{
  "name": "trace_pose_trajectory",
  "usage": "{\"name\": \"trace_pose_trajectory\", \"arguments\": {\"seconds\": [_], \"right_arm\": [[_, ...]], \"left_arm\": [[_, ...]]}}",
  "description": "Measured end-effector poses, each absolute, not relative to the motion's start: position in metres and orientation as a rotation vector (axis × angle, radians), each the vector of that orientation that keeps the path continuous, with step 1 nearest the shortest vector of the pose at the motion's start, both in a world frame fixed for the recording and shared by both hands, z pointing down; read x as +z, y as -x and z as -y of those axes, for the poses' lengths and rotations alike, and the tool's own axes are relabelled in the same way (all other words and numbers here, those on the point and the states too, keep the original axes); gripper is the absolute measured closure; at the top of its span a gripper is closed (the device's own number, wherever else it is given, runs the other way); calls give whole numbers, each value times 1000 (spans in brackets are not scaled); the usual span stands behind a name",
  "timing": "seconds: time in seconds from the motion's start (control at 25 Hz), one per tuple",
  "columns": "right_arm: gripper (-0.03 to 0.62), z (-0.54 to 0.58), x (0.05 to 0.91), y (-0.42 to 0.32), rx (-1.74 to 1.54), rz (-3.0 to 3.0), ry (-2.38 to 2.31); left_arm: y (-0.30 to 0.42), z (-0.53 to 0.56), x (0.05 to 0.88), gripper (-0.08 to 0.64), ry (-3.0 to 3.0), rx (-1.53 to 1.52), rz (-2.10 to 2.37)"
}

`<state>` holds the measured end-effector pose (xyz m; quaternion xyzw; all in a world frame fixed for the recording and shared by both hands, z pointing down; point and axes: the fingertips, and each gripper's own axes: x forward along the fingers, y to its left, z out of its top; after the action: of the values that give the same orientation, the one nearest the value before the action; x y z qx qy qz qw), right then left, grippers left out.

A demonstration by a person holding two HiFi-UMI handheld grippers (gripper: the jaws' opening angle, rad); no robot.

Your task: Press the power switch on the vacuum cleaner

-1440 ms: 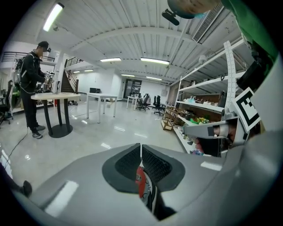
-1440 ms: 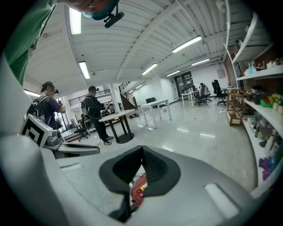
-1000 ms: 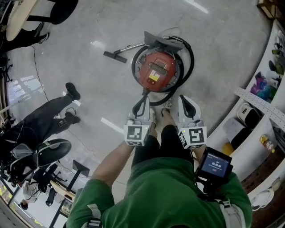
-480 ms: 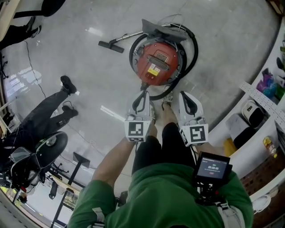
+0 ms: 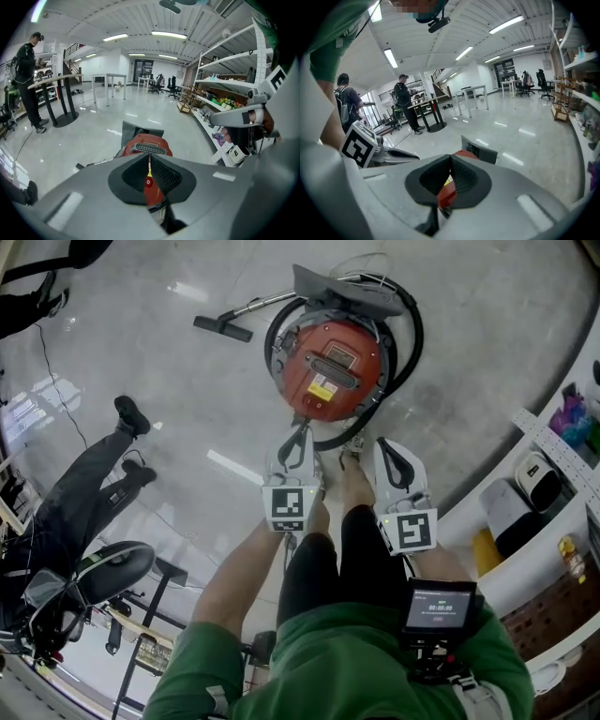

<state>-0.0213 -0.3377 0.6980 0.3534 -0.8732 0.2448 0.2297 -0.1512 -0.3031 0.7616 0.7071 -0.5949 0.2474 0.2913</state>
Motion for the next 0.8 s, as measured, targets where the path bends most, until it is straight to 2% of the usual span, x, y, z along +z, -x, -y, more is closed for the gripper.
{"name": "trace_pose_trajectory", "arguments": {"seconds": [0.8], "right_arm": [[591, 325, 771, 7, 764, 2339, -957]], "left_arm": [[155, 305, 873, 554, -1812, 781, 1521]]}}
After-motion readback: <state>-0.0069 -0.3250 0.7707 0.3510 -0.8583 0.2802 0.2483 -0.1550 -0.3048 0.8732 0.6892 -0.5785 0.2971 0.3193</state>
